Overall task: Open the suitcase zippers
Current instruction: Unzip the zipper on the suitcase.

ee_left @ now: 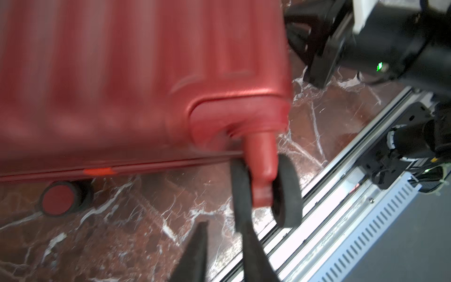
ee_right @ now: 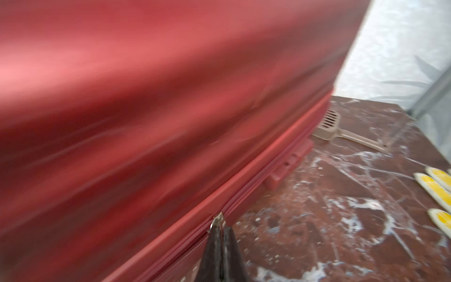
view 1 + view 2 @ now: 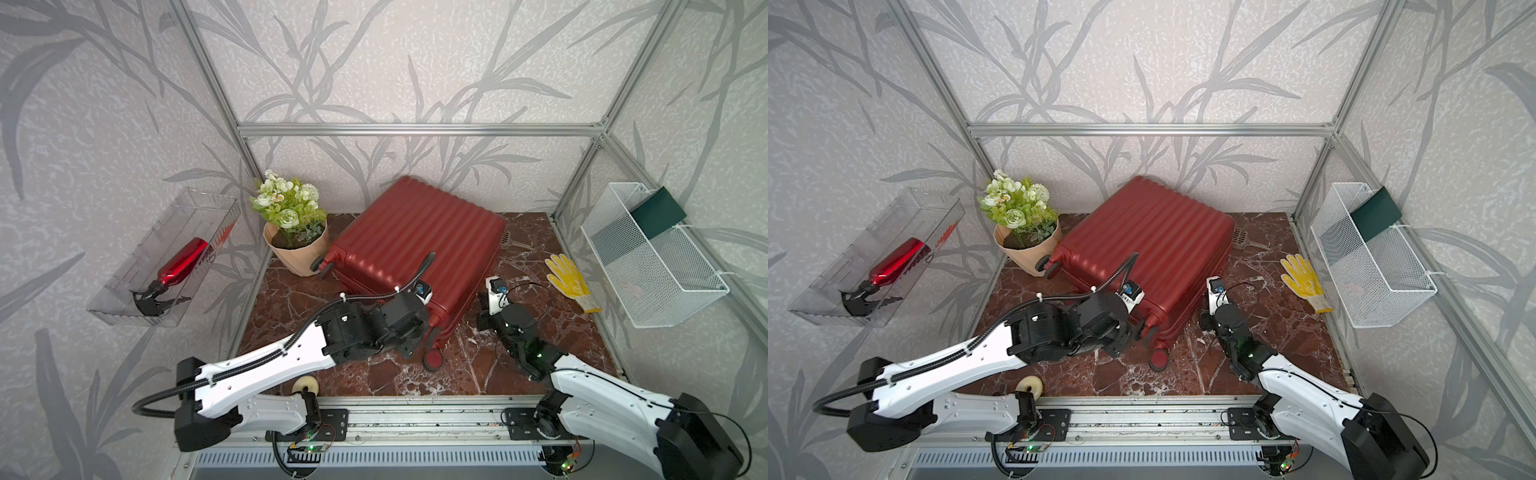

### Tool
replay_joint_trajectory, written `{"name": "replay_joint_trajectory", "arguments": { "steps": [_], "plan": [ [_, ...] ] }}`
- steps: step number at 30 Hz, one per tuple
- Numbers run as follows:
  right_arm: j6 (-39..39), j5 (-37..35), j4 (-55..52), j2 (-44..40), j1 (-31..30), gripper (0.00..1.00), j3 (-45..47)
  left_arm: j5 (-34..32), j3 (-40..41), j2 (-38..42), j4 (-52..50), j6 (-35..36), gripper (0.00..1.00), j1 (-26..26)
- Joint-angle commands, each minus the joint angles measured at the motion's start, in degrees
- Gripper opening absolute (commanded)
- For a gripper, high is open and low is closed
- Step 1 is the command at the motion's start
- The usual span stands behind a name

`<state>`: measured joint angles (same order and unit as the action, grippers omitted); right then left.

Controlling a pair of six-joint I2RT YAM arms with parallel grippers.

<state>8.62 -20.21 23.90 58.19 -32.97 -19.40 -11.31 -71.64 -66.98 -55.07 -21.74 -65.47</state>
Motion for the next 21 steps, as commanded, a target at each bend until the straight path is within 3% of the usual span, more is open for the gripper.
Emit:
{"name": "replay_joint_trajectory", "arguments": {
  "steps": [1,9,11,12,14,16,21],
  "plan": [
    [2.02,-1.06,5.17,5.09,6.14,0.0,-3.47,0.0,1.53,2.68,-6.88,-0.12,0.0,0.34],
    [2.77,1.34,8.62,14.22,12.2,0.0,-9.24,-7.15,1.23,6.45,-9.92,-4.0,0.0,1.4],
    [4.1,2.64,8.36,15.37,14.49,0.0,-10.4,-11.85,0.06,6.17,-12.23,-7.85,0.11,4.35],
    [4.44,3.32,8.29,15.82,15.55,0.0,-11.03,-14.6,-0.47,6.07,-13.72,-9.95,0.21,6.82],
    [4.27,4.45,7.78,15.71,16.64,0.0,-12.01,-21.43,-1.33,6.09,-17.13,-16.66,0.31,13.05],
    [4.48,5.21,6.58,13.83,16.62,0.0,-11.83,-21.92,-1.42,4.96,-17.58,-18.7,0.37,19.06],
    [5.35,6.98,3.56,3.95,16.18,0.0,-6.69,-24.41,-1.4,-4.09,-16.73,-21.52,0.39,25.64]
  ]
}}
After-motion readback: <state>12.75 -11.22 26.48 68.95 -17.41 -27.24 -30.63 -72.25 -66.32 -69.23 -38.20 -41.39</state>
